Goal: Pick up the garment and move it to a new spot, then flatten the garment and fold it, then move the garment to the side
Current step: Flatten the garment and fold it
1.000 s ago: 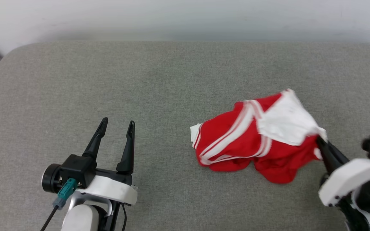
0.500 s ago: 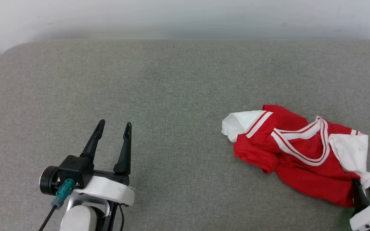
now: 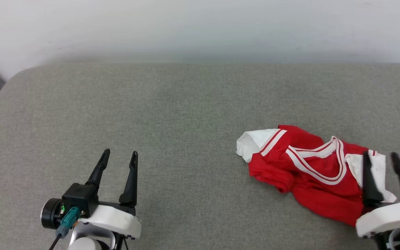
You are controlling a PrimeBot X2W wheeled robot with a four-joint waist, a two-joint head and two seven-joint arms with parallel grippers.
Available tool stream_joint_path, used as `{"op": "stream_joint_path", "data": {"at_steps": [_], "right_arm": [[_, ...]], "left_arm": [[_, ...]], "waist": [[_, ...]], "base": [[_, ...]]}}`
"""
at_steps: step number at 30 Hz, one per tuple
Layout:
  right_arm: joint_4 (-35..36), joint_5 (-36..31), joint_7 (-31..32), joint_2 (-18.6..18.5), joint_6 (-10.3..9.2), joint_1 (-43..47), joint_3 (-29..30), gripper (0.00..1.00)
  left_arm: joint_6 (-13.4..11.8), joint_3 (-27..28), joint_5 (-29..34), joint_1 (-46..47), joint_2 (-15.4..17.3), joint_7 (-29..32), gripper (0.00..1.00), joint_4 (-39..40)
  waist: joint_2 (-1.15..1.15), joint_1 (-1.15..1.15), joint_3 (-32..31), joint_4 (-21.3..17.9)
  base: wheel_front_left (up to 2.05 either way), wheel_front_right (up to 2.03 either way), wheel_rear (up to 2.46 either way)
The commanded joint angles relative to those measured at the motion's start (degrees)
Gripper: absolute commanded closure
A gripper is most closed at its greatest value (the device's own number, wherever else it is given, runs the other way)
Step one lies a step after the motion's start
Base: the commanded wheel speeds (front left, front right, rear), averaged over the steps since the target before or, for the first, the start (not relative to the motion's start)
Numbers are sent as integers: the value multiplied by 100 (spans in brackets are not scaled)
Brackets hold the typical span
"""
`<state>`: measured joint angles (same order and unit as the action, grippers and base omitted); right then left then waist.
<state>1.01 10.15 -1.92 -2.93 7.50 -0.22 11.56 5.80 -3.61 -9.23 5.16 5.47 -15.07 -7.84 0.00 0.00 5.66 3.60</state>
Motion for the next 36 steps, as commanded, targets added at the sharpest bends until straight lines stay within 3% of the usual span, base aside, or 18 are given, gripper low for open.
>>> {"op": "stream_joint_path", "data": {"at_steps": [1,5,11,20,31,32,36], "right_arm": [[77,-74,45,7,-2,85,-81,0],[518,-409,207,3,-2,294,-477,0],[1072,-271,443,3,-2,636,-933,0],[1480,-31,644,4,-2,823,-1089,0],[1648,-7,672,4,-2,442,-1254,0],[1626,32,645,4,-2,318,-1300,0],[1552,94,563,5,-2,179,-1342,0]], "left_arm": [[-22,12,22,-60,27,-13,0,-18],[-41,19,22,-168,48,-13,0,-74],[-73,-22,30,-270,80,19,0,-99],[14,-382,48,102,108,580,0,11],[166,-1865,-209,1870,115,2018,0,-368],[170,-2366,-426,2379,251,2377,0,-616],[166,-2920,-808,2995,457,2861,0,-1031]], "waist": [[0,0,-67,-14],[0,0,-225,-41],[0,0,-370,-82],[0,0,-251,-85],[0,0,450,-347],[0,0,661,-487],[0,0,909,-691]], "base": [[0,0,0],[0,0,0],[0,0,0],[0,0,0],[0,0,0],[0,0,0],[0,0,0]]}}
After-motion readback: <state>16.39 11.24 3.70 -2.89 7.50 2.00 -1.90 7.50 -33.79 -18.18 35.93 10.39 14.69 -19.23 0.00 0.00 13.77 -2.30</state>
